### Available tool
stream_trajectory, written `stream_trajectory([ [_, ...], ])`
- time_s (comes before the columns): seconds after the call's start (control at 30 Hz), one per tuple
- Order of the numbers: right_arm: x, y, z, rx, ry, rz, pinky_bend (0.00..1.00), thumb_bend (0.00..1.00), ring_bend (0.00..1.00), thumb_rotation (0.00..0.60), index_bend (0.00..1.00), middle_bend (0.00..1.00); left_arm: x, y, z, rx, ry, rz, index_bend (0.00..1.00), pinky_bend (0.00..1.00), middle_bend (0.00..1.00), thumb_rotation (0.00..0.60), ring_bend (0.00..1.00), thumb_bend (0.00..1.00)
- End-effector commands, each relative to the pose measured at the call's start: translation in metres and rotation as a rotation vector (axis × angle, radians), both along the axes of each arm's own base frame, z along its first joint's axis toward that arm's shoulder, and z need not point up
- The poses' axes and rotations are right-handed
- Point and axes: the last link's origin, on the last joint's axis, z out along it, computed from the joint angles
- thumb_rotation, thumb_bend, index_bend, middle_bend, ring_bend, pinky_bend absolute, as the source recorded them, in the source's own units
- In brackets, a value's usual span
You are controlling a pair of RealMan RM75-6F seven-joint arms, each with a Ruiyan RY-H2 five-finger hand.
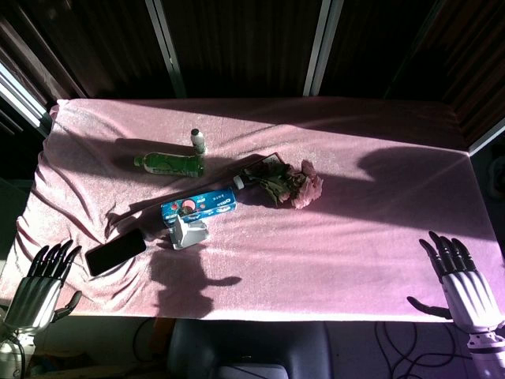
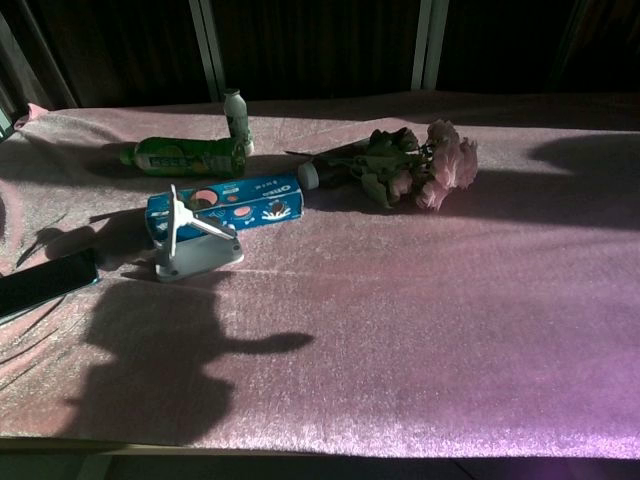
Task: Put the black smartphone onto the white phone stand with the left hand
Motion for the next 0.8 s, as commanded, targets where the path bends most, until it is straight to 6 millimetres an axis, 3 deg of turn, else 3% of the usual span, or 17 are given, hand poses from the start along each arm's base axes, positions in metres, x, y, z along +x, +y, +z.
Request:
stream_trajectory([
  [0.03, 0.0, -0.001, -0.001, 0.005, 0.0, -0.002, 0.0, 0.18, 0.0, 0.6, 0.0, 0.0, 0.001, 0.001, -0.002, 0.0, -0.002, -0.005, 0.0, 0.0, 0.0, 0.6, 0.0, 0.32],
  [0.2, 0.002, -0.003, -0.003, 0.011, -0.004, 0.007, 0.0, 0.18, 0.0, 0.6, 0.0, 0.0, 0.008, 0.009, -0.023, -0.073, -0.008, -0.004, 0.05, 0.0, 0.08, 0.6, 0.0, 0.31],
  [0.47, 0.009, -0.007, -0.011, 0.064, -0.013, 0.039, 0.0, 0.18, 0.0, 0.6, 0.0, 0.0, 0.033, 0.055, -0.056, -0.163, 0.193, 0.096, 0.08, 0.0, 0.18, 0.6, 0.0, 0.3],
  [0.57, 0.009, -0.008, -0.012, 0.071, -0.013, 0.043, 0.0, 0.18, 0.0, 0.6, 0.0, 0.0, 0.035, 0.061, -0.059, -0.155, 0.214, 0.113, 0.09, 0.0, 0.2, 0.6, 0.01, 0.3],
  [0.73, 0.013, -0.014, -0.015, 0.11, -0.046, 0.061, 0.0, 0.18, 0.0, 0.6, 0.0, 0.0, 0.038, 0.098, -0.081, -0.159, 0.344, 0.281, 0.1, 0.02, 0.19, 0.6, 0.02, 0.28],
  [0.8, 0.013, -0.015, -0.015, 0.116, -0.053, 0.06, 0.0, 0.18, 0.0, 0.6, 0.0, 0.0, 0.04, 0.102, -0.087, -0.163, 0.369, 0.327, 0.1, 0.05, 0.16, 0.6, 0.02, 0.27],
])
